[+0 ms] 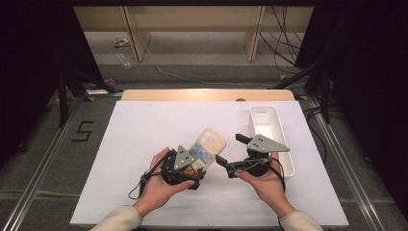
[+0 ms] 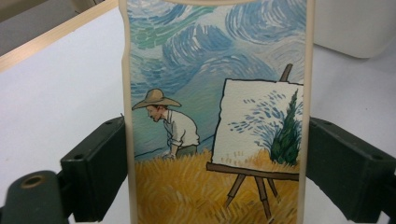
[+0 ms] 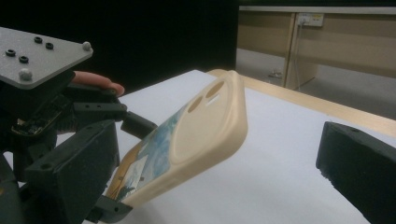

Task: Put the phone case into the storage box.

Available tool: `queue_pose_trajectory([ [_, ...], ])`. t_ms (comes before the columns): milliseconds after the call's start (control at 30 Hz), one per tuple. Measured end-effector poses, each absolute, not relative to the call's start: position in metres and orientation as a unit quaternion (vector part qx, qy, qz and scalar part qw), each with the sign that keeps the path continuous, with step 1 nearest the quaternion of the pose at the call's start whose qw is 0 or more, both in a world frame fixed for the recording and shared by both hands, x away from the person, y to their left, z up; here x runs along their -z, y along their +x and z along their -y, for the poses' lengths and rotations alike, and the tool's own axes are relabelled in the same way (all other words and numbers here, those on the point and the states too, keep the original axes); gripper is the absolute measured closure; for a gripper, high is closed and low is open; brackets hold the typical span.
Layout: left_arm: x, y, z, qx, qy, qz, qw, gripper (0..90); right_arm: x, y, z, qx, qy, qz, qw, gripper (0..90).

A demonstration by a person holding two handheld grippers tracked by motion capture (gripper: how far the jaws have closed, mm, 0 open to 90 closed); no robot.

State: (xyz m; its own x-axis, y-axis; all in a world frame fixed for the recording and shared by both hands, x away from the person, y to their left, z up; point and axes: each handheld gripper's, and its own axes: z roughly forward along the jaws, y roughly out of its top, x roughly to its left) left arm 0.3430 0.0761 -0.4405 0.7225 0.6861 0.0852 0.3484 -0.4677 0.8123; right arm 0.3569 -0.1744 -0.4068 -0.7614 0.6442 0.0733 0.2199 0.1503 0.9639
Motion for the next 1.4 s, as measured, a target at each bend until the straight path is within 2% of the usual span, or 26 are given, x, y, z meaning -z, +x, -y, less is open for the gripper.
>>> queue_pose_trajectory([
  [1400, 0.444, 0.335, -0.062, -0.197, 0.838, -0.292, 0.417, 11.4, 0.408, 0.383, 0.148, -0.579, 0.304, -0.738, 0.164, 0.8],
])
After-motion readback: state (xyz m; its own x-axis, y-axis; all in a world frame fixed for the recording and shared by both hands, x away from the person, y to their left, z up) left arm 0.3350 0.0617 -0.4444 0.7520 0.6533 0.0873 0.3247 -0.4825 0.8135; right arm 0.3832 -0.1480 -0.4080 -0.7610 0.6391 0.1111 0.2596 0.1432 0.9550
